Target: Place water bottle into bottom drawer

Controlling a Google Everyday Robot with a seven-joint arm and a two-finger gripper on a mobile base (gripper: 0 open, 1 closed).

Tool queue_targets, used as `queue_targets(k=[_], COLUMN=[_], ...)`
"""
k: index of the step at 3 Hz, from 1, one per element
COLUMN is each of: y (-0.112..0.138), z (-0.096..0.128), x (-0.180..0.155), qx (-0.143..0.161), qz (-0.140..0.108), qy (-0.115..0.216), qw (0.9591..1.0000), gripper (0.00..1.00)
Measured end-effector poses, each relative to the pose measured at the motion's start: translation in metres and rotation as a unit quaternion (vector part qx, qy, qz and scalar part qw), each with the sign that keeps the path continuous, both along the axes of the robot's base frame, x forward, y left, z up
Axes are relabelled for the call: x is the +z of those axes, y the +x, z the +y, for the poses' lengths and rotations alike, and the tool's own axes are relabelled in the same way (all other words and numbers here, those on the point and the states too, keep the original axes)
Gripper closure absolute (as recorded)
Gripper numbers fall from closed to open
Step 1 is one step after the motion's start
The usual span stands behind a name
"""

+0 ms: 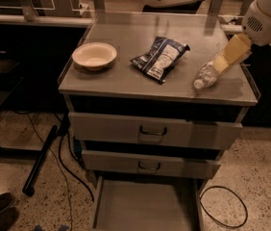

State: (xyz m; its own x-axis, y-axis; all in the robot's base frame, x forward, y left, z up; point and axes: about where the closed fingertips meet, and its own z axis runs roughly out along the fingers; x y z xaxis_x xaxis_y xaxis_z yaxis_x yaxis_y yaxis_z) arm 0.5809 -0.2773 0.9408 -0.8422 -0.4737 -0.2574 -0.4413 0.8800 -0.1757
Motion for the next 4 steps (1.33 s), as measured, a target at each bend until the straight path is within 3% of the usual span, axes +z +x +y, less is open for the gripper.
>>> queue_targets(k=[1,2,3,4], y=[0.028,0.063,0.088,0.105], z=[0.004,0.0,-0.004,-0.004], x=[-0.016,-0.028,-0.039,-0.048], qx=[-0.074,-0.156,-0.209,-0.236], qz=[0.022,0.037,0.044,0.044], qy=[0.023,0.04,0.051,0.058], qw=[0.9968,0.9862,0.9756,0.9691], gripper=[0.0,0.0,0.0,0.0])
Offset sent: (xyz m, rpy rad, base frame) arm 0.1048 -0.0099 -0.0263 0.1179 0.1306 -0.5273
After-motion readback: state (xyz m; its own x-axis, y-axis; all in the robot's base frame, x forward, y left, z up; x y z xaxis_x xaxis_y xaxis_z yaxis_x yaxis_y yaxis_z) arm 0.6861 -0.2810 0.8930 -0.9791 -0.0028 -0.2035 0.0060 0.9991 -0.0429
